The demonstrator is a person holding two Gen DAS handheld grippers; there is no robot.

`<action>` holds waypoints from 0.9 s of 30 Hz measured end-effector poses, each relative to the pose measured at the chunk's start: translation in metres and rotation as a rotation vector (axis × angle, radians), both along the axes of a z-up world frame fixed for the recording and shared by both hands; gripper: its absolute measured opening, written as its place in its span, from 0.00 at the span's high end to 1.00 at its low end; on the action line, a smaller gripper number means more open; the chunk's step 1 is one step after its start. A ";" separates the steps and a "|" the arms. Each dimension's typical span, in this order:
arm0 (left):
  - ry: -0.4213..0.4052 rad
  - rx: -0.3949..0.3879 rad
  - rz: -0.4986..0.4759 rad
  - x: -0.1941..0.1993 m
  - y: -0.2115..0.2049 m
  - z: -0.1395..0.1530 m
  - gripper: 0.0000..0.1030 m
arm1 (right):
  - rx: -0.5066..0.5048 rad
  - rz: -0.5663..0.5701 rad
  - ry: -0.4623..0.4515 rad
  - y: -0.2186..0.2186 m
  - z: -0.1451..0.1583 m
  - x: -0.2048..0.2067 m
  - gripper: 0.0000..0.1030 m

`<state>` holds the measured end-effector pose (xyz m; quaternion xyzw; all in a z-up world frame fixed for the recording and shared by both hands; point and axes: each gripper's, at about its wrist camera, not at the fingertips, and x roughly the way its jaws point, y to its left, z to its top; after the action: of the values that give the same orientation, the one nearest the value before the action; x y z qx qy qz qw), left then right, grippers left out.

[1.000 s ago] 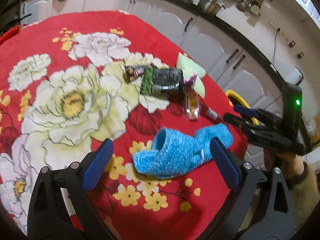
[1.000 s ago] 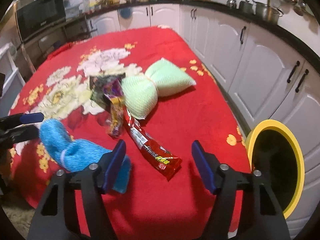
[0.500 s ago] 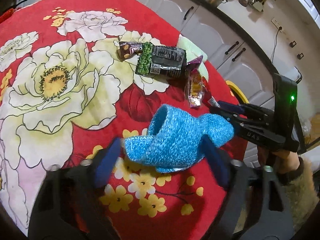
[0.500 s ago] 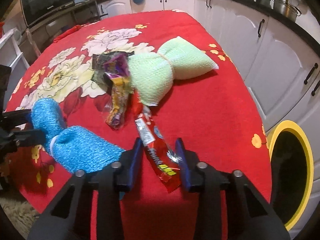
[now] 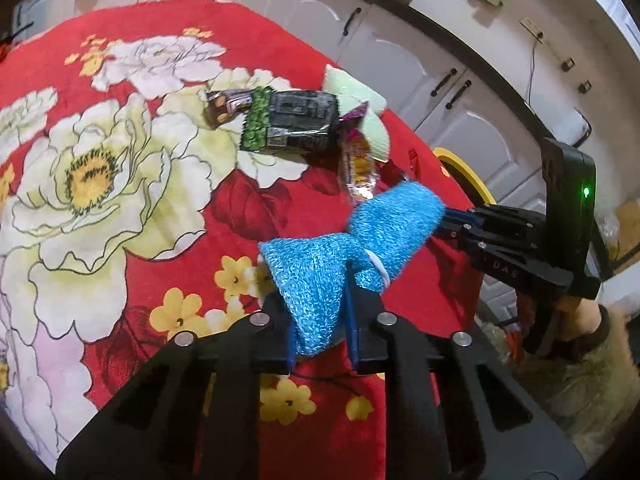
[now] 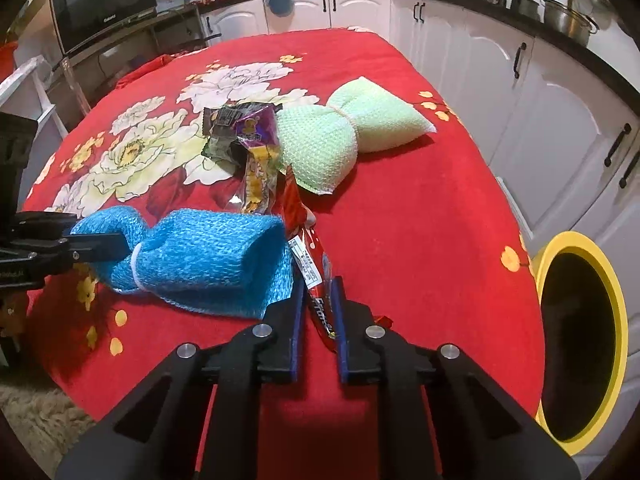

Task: Collect trash
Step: 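Grasp the blue sock with the left tool while the right tool grasps the red candy wrapper, then carry the sock and candy wrapper over the yellow bin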

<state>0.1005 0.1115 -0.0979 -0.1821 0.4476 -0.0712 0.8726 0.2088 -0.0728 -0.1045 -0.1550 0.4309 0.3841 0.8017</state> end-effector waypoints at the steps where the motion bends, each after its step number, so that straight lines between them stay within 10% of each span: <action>1: -0.001 0.002 -0.005 0.001 -0.001 0.001 0.91 | 0.006 -0.006 0.001 -0.002 0.001 -0.001 0.89; 27: -0.134 0.074 -0.124 0.012 -0.054 0.056 0.93 | 0.167 -0.135 -0.063 -0.066 0.054 -0.020 0.90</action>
<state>0.1124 0.0574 -0.0416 -0.1165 0.4009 -0.1208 0.9006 0.1889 -0.1390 -0.0502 -0.0706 0.3813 0.3587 0.8491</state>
